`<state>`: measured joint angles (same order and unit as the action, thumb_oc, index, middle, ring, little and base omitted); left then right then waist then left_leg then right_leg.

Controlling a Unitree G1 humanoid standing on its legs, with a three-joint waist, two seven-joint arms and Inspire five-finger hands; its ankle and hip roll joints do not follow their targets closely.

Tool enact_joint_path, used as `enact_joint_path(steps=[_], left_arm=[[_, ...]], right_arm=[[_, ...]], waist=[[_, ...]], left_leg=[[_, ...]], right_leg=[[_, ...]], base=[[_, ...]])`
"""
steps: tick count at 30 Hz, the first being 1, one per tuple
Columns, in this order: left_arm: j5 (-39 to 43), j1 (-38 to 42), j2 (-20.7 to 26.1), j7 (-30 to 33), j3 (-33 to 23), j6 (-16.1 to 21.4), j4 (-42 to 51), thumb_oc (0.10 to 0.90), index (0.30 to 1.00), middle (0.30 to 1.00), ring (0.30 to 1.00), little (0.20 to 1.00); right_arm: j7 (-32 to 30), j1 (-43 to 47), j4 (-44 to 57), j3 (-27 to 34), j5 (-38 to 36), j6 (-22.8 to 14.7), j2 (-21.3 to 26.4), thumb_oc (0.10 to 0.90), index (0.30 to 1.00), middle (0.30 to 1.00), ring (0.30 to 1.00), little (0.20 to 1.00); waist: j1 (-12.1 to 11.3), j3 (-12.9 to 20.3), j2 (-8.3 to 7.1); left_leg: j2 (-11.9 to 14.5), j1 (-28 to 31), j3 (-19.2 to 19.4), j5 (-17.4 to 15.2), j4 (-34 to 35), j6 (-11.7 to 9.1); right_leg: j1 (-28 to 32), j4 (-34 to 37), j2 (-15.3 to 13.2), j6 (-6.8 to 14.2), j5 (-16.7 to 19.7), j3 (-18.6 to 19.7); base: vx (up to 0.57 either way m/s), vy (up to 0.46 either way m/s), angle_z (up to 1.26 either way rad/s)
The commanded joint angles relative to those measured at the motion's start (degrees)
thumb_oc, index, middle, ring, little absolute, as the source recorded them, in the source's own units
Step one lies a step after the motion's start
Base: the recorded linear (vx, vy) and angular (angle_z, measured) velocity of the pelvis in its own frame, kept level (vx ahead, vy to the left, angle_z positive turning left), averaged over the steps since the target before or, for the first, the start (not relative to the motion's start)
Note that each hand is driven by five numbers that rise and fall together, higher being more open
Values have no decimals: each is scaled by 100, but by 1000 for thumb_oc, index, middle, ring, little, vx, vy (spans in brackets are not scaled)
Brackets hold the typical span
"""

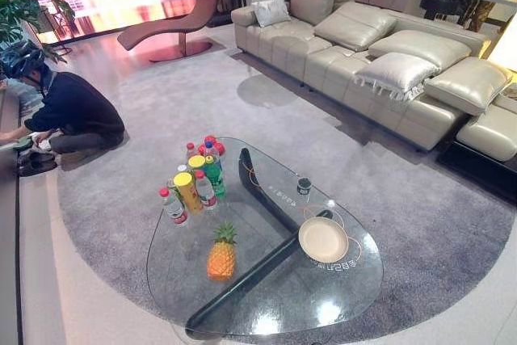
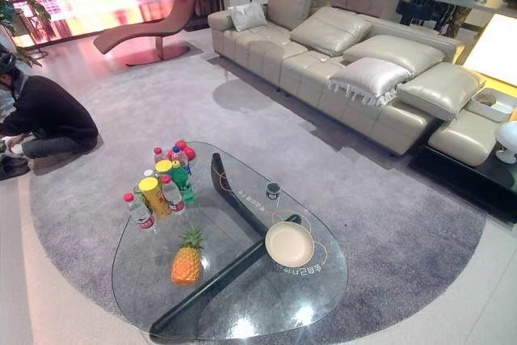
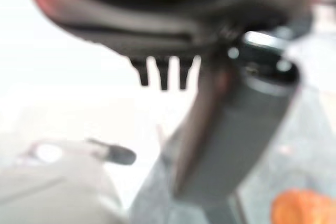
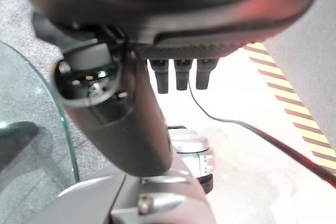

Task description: Pick up the fruit to the plate

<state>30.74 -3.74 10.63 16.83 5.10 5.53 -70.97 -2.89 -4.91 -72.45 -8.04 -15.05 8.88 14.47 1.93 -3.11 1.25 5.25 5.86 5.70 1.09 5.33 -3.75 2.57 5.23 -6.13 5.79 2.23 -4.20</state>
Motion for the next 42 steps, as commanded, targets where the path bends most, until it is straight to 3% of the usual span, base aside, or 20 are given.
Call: enact_joint_path(steps=[1,5,9,14,19,26,35,42], left_arm=[[295,595,344,395,-341,514,14,800,900,900,900,900],[314,673,426,758,-502,748,229,800,900,900,900,900],[236,872,529,1569,-640,902,983,800,900,900,900,900],[309,1018,615,1952,-662,1156,2005,800,900,900,900,900],[-11,1116,777,2042,-584,984,3636,800,900,900,900,900],[-32,1445,1002,1948,-227,627,4892,800,900,900,900,900],[41,2029,1229,2053,268,476,5464,800,900,900,900,900],[57,2391,1306,2313,385,670,5297,800,900,900,900,900]], right_arm=[[28,321,-19,-176,133,77,192,800,900,900,900,900],[10,340,66,-201,114,60,307,800,900,900,900,900],[-51,374,278,-273,-4,59,472,800,900,900,900,900],[-85,419,530,-334,-155,57,626,800,900,900,900,900],[-242,338,887,-369,-415,57,639,800,900,900,900,900],[-298,453,1101,-481,-605,-21,697,800,900,900,900,900],[-461,739,1387,-644,-926,-247,787,800,900,900,900,900],[-536,870,1556,-745,-925,-393,799,800,900,900,900,900]], waist=[[47,-274,-15],[76,-339,40],[108,-491,123],[132,-748,170],[93,-1063,188],[117,-1442,152],[187,-2031,57],[240,-2422,-43]], left_leg=[[-108,-58,-15,-197,-141,32],[-129,-128,-19,-211,-224,34],[-183,-307,-54,-217,-357,31],[-262,-541,-101,-220,-538,43],[-364,-809,-198,-232,-745,58],[-422,-1176,-181,-266,-1149,57],[-408,-1885,-110,-338,-1875,63],[-363,-2280,-45,-321,-2139,75]], right_leg=[[163,-247,-29,32,-222,-147],[93,-308,-29,6,-252,-122],[-91,-456,-33,-37,-300,-78],[-300,-627,-44,-80,-344,-48],[-493,-793,-58,-120,-383,-58],[-737,-1023,-63,-156,-408,-63],[-1341,-1493,-121,-189,-362,-75],[-1735,-1697,-130,-189,-300,-37]], base=[[-19,48,0],[-13,39,-1],[-49,52,-1],[-81,43,-1],[-59,7,1],[-31,-4,2],[-64,8,-1],[-25,16,-5]])
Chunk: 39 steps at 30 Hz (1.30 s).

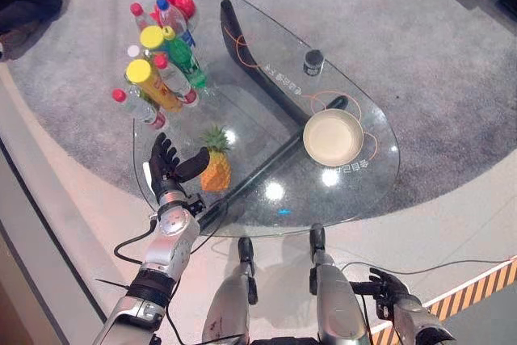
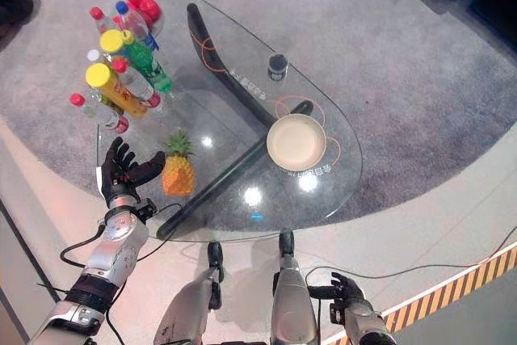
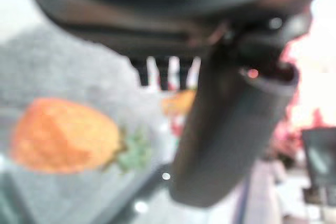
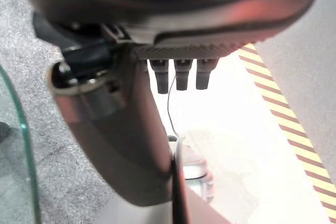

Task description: Pick up the fruit to the plate

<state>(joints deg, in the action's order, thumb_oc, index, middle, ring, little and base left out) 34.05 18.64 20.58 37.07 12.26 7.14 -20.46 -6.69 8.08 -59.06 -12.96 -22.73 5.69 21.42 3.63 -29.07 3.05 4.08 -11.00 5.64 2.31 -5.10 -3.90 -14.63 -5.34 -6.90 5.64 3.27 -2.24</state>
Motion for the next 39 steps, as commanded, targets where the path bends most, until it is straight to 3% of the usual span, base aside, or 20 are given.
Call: enact_joint_path(steps=[1,7,12,29,39], left_arm=[[-282,175,323,301,-337,501,263,800,900,900,900,900],[-366,341,384,363,-320,431,251,800,900,900,900,900],[-388,382,412,475,-313,317,77,800,900,900,900,900],[-182,706,460,44,-140,463,-314,800,900,900,900,900],[-79,855,418,-117,-45,438,-577,800,900,900,900,900]], right_arm=[[-166,-430,240,-248,-160,-67,106,800,900,900,900,900],[-220,-378,288,-229,-208,-42,133,800,900,900,900,900],[-241,-332,379,-243,-225,-7,134,800,900,900,900,900],[-281,-230,584,-281,-207,69,244,800,900,900,900,900],[-296,-193,590,-300,-194,32,251,800,900,900,900,900]], waist=[[73,139,-233],[93,-72,-264],[107,-72,-261],[254,-72,-253],[307,-72,-240]], left_leg=[[-240,-626,-29,-442,-1115,89],[-240,-907,-11,-443,-1263,106],[-246,-1134,-10,-464,-1362,116],[-249,-1761,100,-456,-1532,145],[-253,-1917,142,-457,-1531,148]], right_leg=[[-49,-655,-57,-170,-397,-233],[-378,-831,-64,-156,-363,-198],[-651,-953,-75,-132,-357,-154],[-1433,-1250,-29,-116,-323,13],[-1619,-1251,9,-110,-294,62]], base=[[0,0,0],[-14,1,0],[0,0,0],[-1,2,-2],[-2,3,-4]])
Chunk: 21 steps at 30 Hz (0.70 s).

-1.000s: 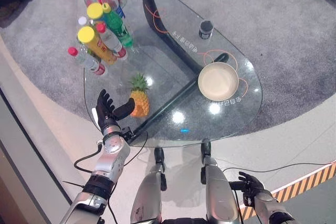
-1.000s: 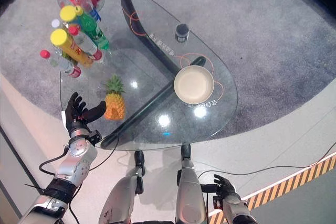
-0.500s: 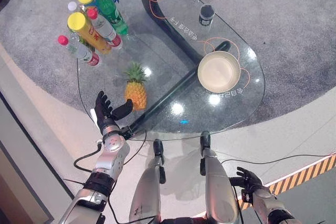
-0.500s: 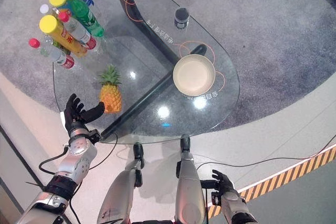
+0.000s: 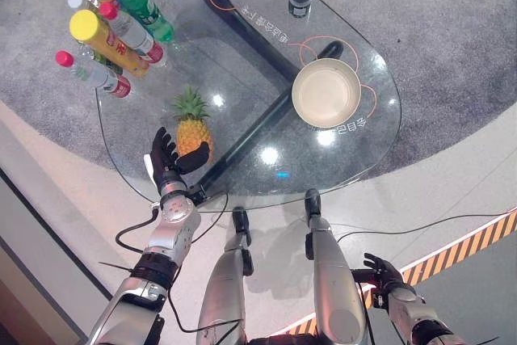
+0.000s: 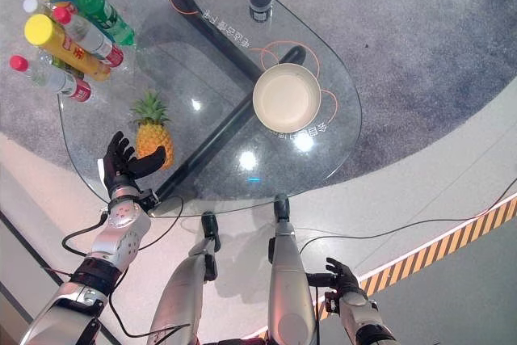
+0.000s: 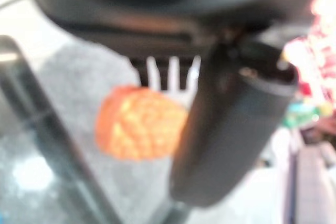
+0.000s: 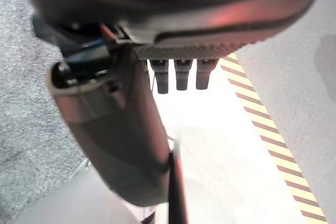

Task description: Pick up the fruit to the plate

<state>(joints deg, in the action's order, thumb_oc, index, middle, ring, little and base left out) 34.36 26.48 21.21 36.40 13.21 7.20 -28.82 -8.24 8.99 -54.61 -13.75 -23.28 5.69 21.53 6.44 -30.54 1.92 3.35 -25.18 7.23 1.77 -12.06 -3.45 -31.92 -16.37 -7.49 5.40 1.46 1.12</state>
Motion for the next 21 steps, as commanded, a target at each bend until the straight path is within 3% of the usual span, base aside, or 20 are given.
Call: enact_joint_path(steps=[1,21], left_arm=[[-87,101,339,-73,-122,426,228,800,900,900,900,900],[224,324,211,83,-217,253,-680,800,900,900,900,900]], right_arm=[[-157,-276,156,-230,-145,23,241,800,900,900,900,900],[-319,-180,348,-376,-235,153,214,800,900,900,900,900]], waist=[[34,75,-123],[81,75,-131]], left_leg=[[-191,-507,-9,-390,-807,106],[-208,-654,44,-341,-716,98]], right_leg=[[98,-123,72,-90,-100,-278],[-67,-37,98,-80,-39,-269]], base=[[-8,6,-4],[0,0,-1]])
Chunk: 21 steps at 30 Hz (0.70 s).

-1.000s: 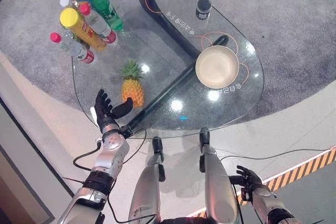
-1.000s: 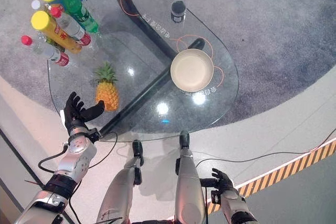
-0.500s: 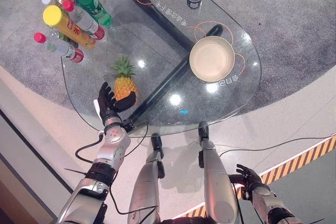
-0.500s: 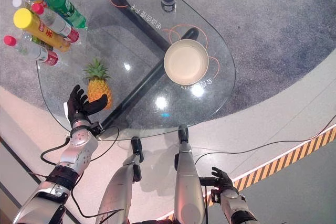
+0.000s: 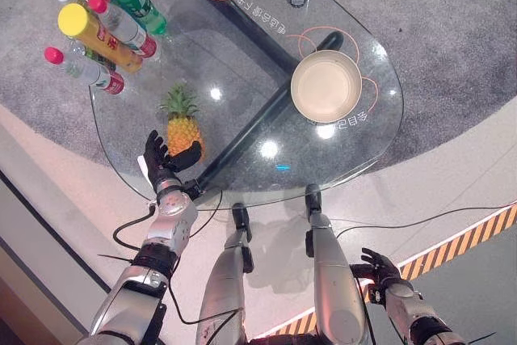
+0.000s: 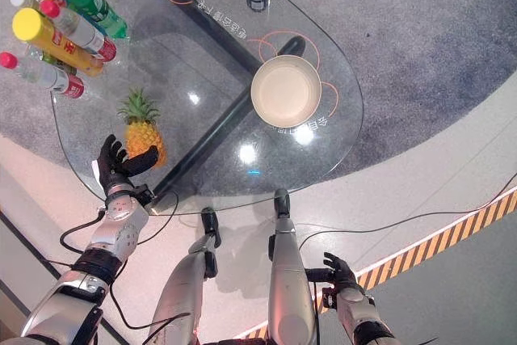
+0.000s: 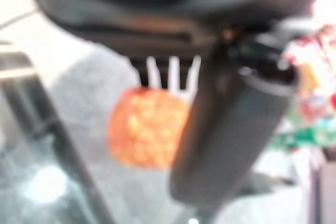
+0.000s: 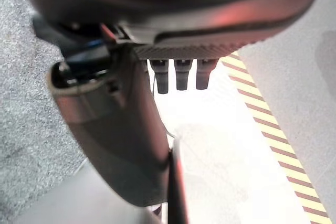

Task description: Pick up the fruit to the plate

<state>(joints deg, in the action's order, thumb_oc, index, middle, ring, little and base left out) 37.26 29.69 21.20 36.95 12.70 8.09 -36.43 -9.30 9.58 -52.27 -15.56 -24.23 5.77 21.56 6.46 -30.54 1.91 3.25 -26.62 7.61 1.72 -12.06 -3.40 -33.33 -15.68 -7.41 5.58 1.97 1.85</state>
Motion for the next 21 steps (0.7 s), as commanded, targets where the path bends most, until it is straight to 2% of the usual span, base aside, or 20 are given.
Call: enact_joint_path(steps=[1,11,21], left_arm=[[-69,7,211,-41,-143,121,54,800,900,900,900,900],[-270,172,289,-538,163,-470,-57,800,900,900,900,900],[-76,385,380,-737,300,-612,-213,800,900,900,900,900]], right_arm=[[-202,-223,107,-190,-149,151,224,800,900,900,900,900],[-219,-151,134,-214,-111,190,230,800,900,900,900,900],[-214,-113,156,-247,-84,195,268,800,900,900,900,900]], waist=[[79,75,-130],[101,75,-118],[153,75,-112]], left_leg=[[-199,-523,8,-329,-709,93],[-218,-653,28,-305,-697,112],[-225,-712,59,-285,-685,112]], right_leg=[[60,-102,93,-96,-84,-338],[-82,-90,115,-82,-33,-300],[-156,-69,134,-70,7,-249]], base=[[0,0,0],[0,0,0],[0,0,0]])
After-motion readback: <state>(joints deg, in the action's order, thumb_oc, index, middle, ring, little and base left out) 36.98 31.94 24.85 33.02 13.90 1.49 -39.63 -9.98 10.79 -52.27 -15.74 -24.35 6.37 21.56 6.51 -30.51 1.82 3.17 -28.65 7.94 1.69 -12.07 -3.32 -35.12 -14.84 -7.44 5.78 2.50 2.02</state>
